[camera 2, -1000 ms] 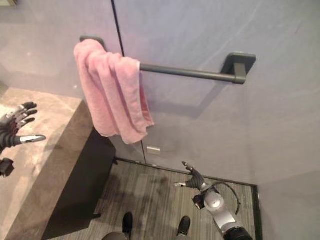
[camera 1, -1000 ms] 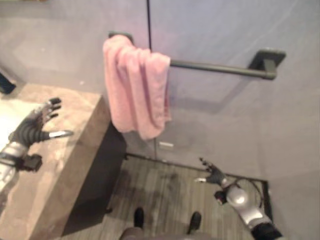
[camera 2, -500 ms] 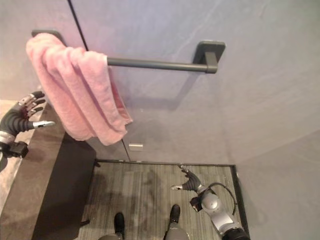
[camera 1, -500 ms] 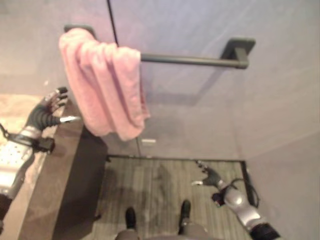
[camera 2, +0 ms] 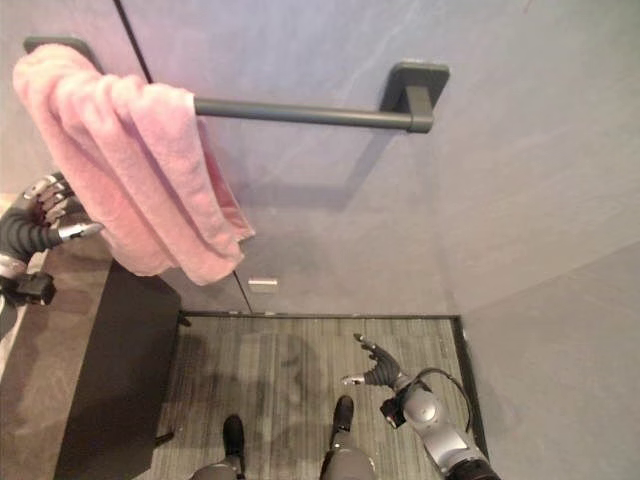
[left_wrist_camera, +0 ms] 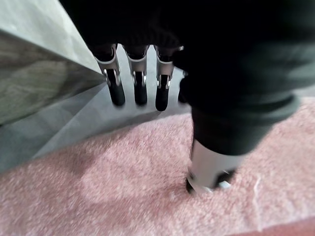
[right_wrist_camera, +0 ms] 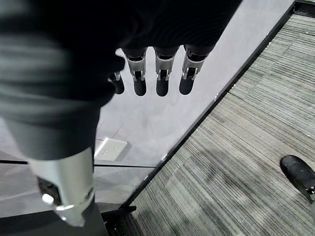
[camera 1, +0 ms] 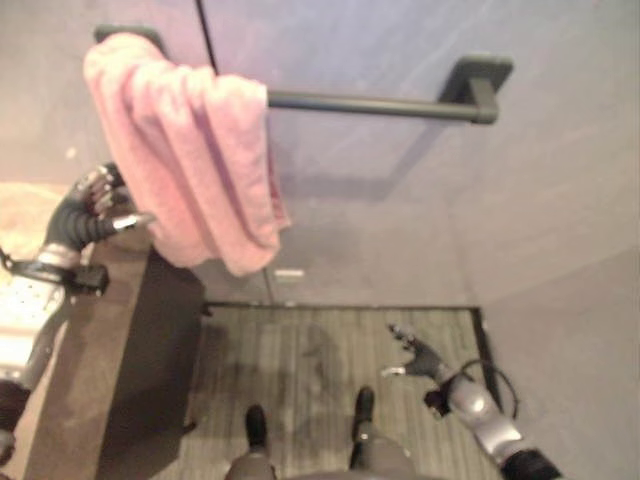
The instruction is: Put brush and paste in cup on sink, flatten towel.
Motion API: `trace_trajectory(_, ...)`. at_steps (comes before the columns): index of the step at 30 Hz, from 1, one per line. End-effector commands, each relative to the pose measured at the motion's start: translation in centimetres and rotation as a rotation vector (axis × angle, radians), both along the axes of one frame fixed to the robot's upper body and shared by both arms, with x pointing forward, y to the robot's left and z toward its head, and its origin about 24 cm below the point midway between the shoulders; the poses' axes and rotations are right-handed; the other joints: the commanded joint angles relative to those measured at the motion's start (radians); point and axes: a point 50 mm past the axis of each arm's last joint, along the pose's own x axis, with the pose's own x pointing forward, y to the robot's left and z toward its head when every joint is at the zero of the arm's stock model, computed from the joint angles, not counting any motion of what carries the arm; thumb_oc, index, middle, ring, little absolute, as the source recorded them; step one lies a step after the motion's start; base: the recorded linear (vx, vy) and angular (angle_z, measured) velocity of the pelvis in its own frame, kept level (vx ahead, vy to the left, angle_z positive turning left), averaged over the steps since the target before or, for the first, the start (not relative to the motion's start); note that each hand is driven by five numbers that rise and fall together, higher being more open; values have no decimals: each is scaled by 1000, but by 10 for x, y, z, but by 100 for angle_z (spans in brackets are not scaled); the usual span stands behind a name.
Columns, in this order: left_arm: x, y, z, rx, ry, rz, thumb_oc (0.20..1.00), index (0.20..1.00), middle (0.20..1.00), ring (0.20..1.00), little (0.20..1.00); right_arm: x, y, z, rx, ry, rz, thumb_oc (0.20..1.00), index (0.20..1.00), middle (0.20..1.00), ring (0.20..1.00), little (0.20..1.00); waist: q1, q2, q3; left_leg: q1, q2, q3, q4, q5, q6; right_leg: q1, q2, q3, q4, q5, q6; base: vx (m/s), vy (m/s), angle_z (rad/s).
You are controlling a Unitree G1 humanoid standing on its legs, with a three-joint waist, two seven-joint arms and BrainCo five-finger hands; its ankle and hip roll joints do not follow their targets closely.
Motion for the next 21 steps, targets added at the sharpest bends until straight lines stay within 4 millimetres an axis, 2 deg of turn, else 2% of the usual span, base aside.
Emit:
trace_trajectory(1, 10, 0, 38, -27, -162, -15, 200, 200, 200, 200, 200, 20, 2, 32, -37, -149, 91, 1000, 1000, 1000, 1000, 1000, 19, 51, 19, 13, -26, -72, 13, -67, 79, 100, -19, -52, -2, 38, 93, 0, 0, 0)
trace_trajectory(9, 16, -7, 37, -7, -142, -47, 200, 200, 200, 200, 200, 25, 9, 39, -27, -185, 119, 1000, 1000, 1000, 1000, 1000, 17, 52, 14, 11, -29, -74, 13, -67, 79, 104, -22, -56, -2, 26, 91, 0, 0, 0)
trace_trajectory(12, 17, -11, 34, -28, -142, -63, 200, 200, 200, 200, 200, 33, 14, 51, -1, -234, 129, 1000, 1000, 1000, 1000, 1000, 19, 54, 13, 11, -31, -73, 13, -67, 80, 103, -24, -56, -2, 23, 90, 0, 0, 0)
trace_trajectory(13, 17, -13, 31, -37, -136, -71, 200, 200, 200, 200, 200, 40, 19, 61, 34, -275, 131, 1000, 1000, 1000, 1000, 1000, 22, 54, 14, 12, -31, -71, 13, -66, 80, 104, -24, -55, -2, 19, 88, 0, 0, 0)
trace_trajectory(17, 17, -15, 28, -44, -129, -82, 200, 200, 200, 200, 200, 47, 29, 74, 110, -316, 138, 1000, 1000, 1000, 1000, 1000, 24, 54, 16, 14, -30, -71, 13, -66, 81, 107, -25, -54, -2, 14, 85, -11, -1, -3)
trace_trajectory(19, 21, -22, 19, -55, -100, -98, 200, 200, 200, 200, 200, 64, 72, 115, 279, -420, 263, 1000, 1000, 1000, 1000, 1000, 40, 55, 13, 19, -28, -68, 13, -63, 81, 114, -24, -55, -2, -4, 74, -46, -5, -10)
trace_trajectory(21, 22, -23, 18, -62, -96, -101, 200, 200, 200, 200, 200, 69, 80, 122, 311, -434, 279, 1000, 1000, 1000, 1000, 1000, 45, 55, 14, 20, -28, -68, 13, -63, 82, 115, -25, -55, -2, -7, 72, -18, -1, -3)
